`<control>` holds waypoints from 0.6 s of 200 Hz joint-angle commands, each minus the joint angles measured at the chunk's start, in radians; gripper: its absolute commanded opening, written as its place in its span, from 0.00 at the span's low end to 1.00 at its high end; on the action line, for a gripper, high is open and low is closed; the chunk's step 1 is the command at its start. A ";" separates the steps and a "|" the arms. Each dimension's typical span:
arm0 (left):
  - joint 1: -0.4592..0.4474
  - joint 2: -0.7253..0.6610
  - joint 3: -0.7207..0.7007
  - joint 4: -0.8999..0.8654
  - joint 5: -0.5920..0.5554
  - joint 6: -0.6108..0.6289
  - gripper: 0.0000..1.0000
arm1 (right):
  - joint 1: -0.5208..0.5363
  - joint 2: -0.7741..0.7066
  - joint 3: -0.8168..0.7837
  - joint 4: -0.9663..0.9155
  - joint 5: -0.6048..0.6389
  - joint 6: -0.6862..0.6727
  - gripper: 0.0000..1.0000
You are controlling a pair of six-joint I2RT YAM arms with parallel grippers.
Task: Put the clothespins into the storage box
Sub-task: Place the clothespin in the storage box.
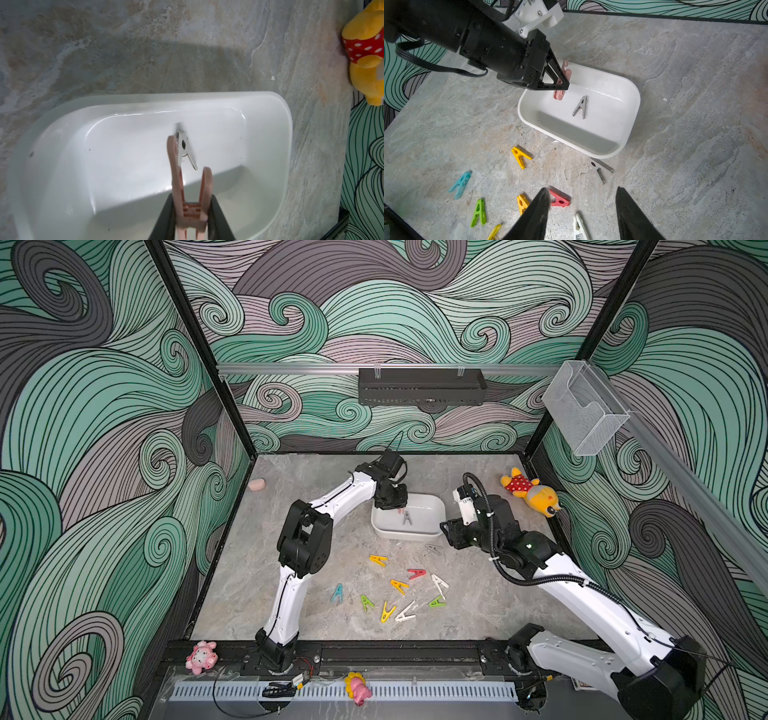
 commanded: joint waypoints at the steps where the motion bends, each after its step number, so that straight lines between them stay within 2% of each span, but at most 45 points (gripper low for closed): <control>1: 0.010 0.038 0.029 0.016 0.003 -0.009 0.22 | 0.002 -0.015 -0.005 -0.021 0.005 0.014 0.53; 78: 0.010 0.116 0.052 0.010 -0.015 0.005 0.23 | 0.003 0.009 -0.018 -0.005 -0.019 0.026 0.53; 120: 0.011 0.113 0.058 0.017 -0.018 0.008 0.29 | 0.003 0.025 -0.008 0.000 -0.020 0.028 0.54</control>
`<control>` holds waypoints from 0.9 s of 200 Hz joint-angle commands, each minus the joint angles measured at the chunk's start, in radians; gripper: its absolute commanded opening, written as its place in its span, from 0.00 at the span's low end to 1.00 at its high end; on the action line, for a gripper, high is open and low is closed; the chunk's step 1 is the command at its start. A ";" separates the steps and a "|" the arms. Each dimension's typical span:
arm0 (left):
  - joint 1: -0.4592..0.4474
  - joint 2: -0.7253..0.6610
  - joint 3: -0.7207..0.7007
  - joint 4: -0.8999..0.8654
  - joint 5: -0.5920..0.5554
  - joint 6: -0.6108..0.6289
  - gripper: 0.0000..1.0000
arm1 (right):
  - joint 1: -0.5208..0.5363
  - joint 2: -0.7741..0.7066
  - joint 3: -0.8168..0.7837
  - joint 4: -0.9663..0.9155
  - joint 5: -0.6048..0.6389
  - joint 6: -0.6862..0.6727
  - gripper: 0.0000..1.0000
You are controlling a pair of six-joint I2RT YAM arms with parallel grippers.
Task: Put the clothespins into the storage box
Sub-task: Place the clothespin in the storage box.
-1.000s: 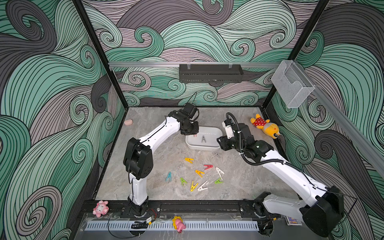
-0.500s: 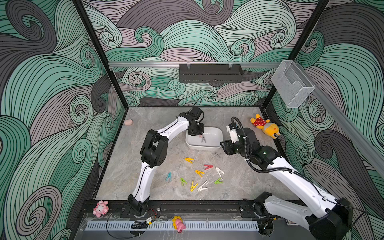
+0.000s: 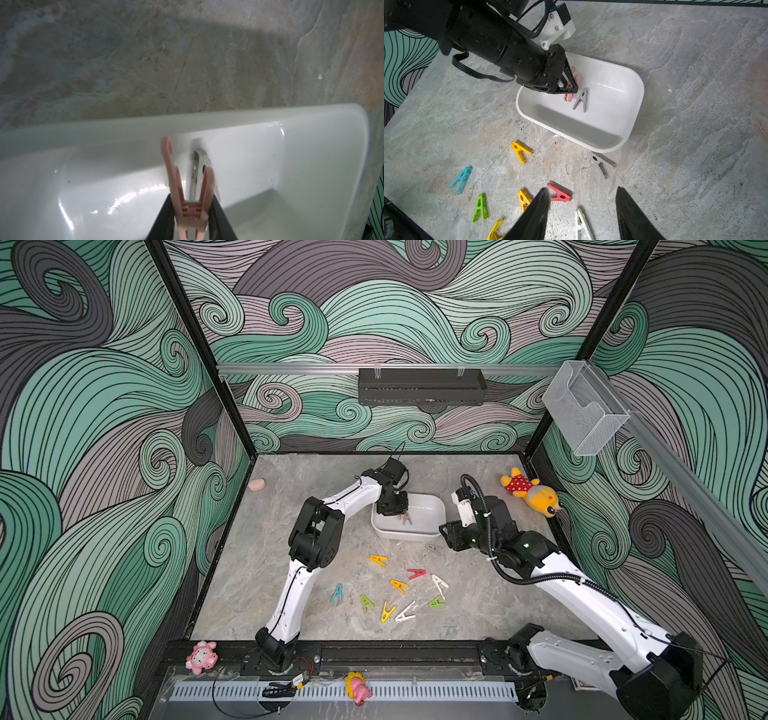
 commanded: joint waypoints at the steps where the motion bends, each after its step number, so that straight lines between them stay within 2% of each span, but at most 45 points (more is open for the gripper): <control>1: 0.012 0.007 0.037 -0.006 -0.010 0.012 0.29 | 0.003 0.007 0.001 0.001 -0.004 0.013 0.54; 39: 0.013 -0.002 0.058 -0.029 -0.017 0.026 0.42 | 0.002 0.005 0.004 -0.005 -0.001 0.012 0.54; 53: 0.013 -0.014 0.053 -0.030 -0.023 0.030 0.51 | 0.002 0.004 0.007 -0.011 -0.001 0.012 0.54; 97: 0.013 -0.085 0.026 -0.036 -0.025 0.045 0.50 | 0.003 -0.008 0.012 -0.029 -0.012 0.017 0.54; 149: 0.013 -0.237 -0.078 -0.024 0.015 0.087 0.49 | 0.002 -0.006 0.001 -0.045 -0.067 0.046 0.54; 180: 0.013 -0.345 -0.163 -0.037 0.015 0.092 0.49 | 0.004 0.004 0.010 -0.131 -0.004 0.060 0.54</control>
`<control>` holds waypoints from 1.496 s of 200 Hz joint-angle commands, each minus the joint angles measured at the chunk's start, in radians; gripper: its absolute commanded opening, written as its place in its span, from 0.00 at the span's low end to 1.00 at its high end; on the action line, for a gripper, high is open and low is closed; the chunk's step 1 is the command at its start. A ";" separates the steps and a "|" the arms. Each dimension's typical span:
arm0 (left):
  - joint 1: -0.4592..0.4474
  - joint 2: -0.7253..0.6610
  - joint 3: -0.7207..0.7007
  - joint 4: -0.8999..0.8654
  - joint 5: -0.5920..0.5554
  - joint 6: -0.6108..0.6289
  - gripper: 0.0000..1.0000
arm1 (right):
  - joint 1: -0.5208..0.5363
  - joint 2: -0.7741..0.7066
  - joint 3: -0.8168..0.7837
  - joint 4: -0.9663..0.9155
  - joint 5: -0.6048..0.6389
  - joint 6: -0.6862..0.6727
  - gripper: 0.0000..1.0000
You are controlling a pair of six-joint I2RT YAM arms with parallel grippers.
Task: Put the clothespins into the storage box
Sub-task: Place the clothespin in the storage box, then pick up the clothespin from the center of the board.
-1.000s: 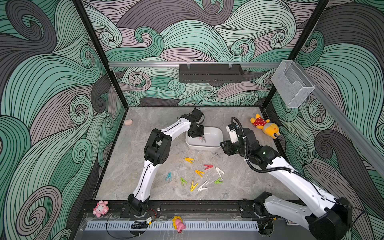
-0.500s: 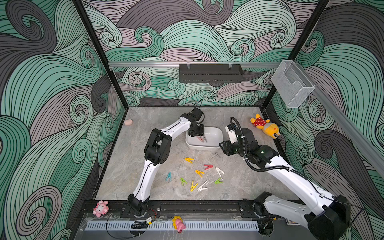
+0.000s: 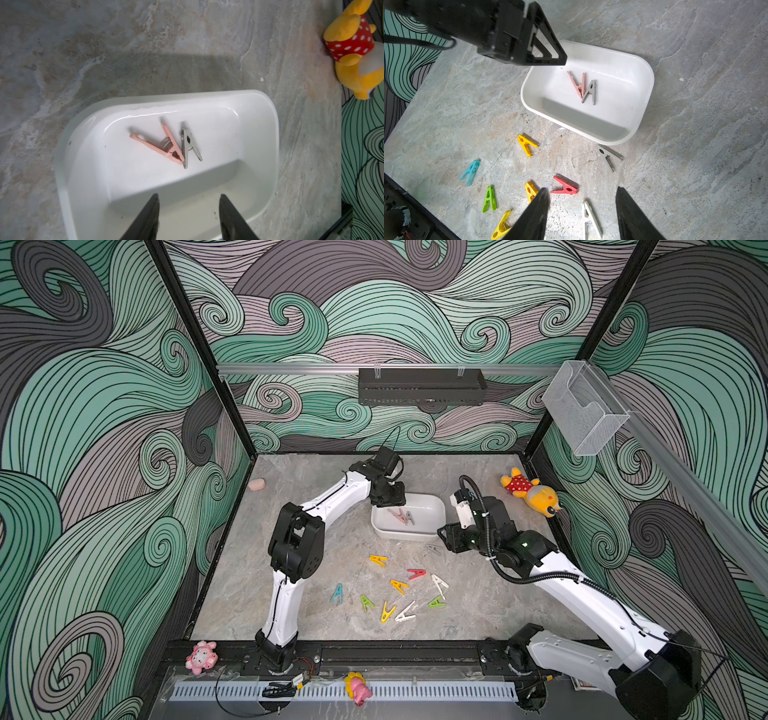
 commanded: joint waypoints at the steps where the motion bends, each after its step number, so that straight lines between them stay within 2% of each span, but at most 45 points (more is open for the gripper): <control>1: 0.005 -0.094 -0.050 -0.026 0.015 0.027 0.49 | 0.003 0.000 0.011 -0.091 0.034 0.026 0.54; 46: 0.005 -0.271 -0.236 0.018 -0.015 0.008 0.49 | 0.026 0.027 0.009 -0.147 -0.026 0.030 0.54; 76: 0.005 -0.367 -0.322 0.012 -0.079 0.001 0.49 | 0.107 0.092 0.049 -0.265 0.035 0.009 0.56; 123: 0.007 -0.496 -0.417 -0.017 -0.185 -0.026 0.50 | 0.203 0.117 0.015 -0.305 0.070 0.051 0.57; 142: 0.008 -0.546 -0.474 0.017 -0.200 -0.031 0.50 | 0.262 0.160 0.006 -0.340 0.128 0.060 0.58; 159: 0.008 -0.582 -0.516 0.056 -0.217 -0.035 0.50 | 0.279 0.195 -0.007 -0.334 0.116 0.088 0.58; 188: 0.010 -0.609 -0.539 0.086 -0.252 -0.041 0.51 | 0.283 0.254 -0.049 -0.234 0.103 0.097 0.59; 233: 0.015 -0.601 -0.523 0.056 -0.256 -0.042 0.51 | 0.282 0.410 -0.031 -0.166 0.097 0.062 0.59; 299: 0.025 -0.616 -0.538 0.049 -0.286 -0.041 0.51 | 0.281 0.481 -0.047 -0.114 0.132 0.050 0.58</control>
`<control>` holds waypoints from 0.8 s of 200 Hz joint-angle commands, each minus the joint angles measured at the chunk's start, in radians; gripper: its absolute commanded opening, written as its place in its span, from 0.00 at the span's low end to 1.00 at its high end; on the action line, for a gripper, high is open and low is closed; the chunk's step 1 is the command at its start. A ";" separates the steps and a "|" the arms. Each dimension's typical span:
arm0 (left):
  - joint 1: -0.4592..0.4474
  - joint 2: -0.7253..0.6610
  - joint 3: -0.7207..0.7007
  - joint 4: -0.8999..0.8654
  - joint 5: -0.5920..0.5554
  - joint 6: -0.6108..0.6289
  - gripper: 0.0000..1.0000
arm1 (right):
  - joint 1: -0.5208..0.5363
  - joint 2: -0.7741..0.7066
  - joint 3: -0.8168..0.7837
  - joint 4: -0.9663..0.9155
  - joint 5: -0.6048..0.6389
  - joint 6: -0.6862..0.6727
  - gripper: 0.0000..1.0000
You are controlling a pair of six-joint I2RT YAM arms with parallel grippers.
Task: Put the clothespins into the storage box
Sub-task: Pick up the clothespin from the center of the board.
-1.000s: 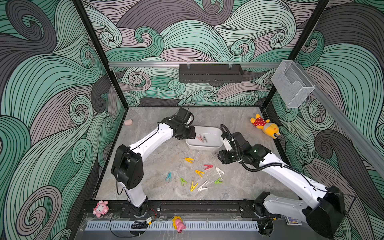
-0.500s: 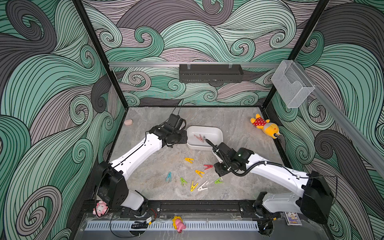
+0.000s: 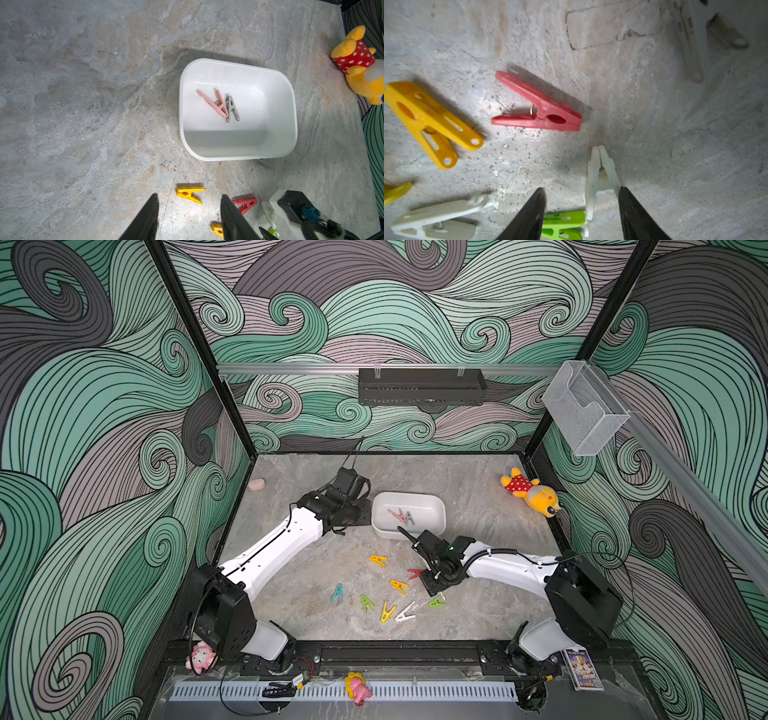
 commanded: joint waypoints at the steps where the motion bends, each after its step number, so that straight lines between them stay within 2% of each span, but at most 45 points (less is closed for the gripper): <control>1: 0.011 -0.024 0.006 -0.010 -0.026 -0.004 0.51 | 0.001 0.010 -0.007 0.027 0.036 -0.005 0.58; 160: 0.016 -0.027 -0.016 -0.007 -0.030 -0.010 0.51 | -0.004 0.051 0.018 0.019 0.056 -0.027 0.55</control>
